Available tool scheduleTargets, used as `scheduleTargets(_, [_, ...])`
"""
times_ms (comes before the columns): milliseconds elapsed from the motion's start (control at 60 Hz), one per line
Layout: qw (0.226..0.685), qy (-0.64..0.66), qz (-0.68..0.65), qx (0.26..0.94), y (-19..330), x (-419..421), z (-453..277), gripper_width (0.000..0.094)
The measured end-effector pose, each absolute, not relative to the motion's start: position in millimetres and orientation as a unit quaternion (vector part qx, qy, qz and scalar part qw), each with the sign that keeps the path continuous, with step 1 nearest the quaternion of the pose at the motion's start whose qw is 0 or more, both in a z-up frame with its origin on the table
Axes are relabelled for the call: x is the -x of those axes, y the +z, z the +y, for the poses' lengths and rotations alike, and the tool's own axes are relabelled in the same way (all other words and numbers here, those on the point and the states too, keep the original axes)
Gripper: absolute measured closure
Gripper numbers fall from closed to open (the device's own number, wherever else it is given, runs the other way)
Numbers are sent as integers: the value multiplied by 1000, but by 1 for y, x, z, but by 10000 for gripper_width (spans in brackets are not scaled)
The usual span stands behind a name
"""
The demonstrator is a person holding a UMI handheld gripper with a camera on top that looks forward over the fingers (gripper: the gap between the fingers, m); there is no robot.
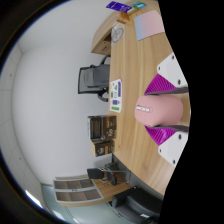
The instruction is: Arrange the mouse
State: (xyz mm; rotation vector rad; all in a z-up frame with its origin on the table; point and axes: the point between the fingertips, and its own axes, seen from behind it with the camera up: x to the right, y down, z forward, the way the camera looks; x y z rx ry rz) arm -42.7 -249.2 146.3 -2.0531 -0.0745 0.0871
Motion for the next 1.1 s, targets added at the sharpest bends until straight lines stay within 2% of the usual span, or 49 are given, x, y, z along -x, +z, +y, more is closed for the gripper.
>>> scheduleTargets(133, [585, 14, -23, 810, 252, -13, -239, 505])
scheduleTargets(283, [609, -32, 23, 792, 291, -160, -228, 507])
scheduleTargets(350, [601, -70, 35, 796, 275, -228, -221, 507])
scheduleTargets(433, [566, -77, 53, 819, 231, -301, -219, 508])
scheduleTargets(500, [525, -67, 55, 847, 189, -329, -222, 507])
scheduleTargets(517, [519, -65, 54, 850, 165, -335, -218, 508])
scheduleTargets(683, [445, -43, 44, 893, 82, -382, -230, 508])
scheduleTargets(817, [414, -36, 44, 909, 49, -391, -239, 502])
scheduleTargets(850, [429, -30, 39, 902, 48, -395, -234, 504])
scheduleTargets(950, [425, -34, 15, 904, 45, -395, -235, 496])
scheduleTargets(1100, [420, -36, 6, 907, 43, -395, -235, 373])
